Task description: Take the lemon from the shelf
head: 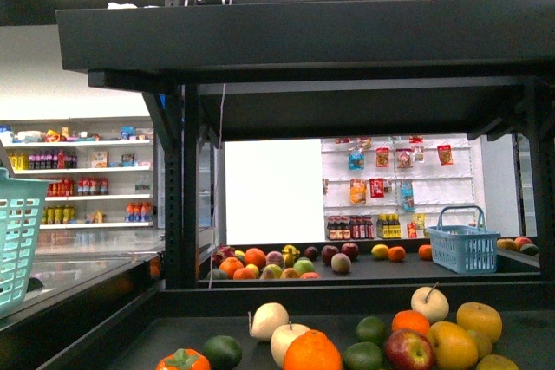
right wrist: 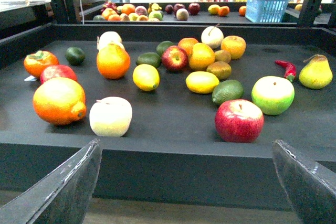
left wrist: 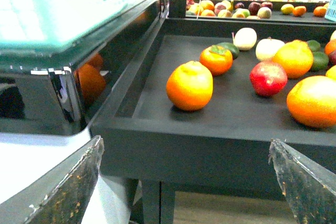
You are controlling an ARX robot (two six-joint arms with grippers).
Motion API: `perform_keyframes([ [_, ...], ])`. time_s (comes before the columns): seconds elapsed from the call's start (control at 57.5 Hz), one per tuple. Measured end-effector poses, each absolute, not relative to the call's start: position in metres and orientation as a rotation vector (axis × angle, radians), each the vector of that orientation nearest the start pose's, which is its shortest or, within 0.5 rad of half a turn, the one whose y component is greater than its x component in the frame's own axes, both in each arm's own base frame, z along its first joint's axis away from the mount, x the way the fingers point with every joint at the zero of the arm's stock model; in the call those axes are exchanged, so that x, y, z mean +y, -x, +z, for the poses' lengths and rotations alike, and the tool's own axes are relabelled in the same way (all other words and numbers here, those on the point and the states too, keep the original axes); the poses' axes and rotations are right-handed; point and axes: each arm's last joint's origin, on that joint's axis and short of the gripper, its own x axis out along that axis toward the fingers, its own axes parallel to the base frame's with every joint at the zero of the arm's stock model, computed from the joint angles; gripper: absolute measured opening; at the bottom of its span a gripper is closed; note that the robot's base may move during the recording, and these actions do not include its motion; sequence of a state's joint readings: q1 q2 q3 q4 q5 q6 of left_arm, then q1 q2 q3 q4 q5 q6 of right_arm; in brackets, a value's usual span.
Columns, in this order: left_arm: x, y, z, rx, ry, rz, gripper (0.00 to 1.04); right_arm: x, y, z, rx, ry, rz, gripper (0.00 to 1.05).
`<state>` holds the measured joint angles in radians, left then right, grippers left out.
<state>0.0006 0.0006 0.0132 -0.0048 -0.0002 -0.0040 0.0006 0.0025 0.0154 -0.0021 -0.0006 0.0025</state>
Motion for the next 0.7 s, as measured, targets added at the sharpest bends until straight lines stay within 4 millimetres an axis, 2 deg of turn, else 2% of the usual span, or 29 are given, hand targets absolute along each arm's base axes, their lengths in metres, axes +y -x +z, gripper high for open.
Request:
perform_keyframes([
  [0.696,0.0001,-0.0969,0.1675,-0.008,0.004,0.001,0.97,0.0,-0.0969,0.1684,-0.011,-0.002,0.0,0.97],
])
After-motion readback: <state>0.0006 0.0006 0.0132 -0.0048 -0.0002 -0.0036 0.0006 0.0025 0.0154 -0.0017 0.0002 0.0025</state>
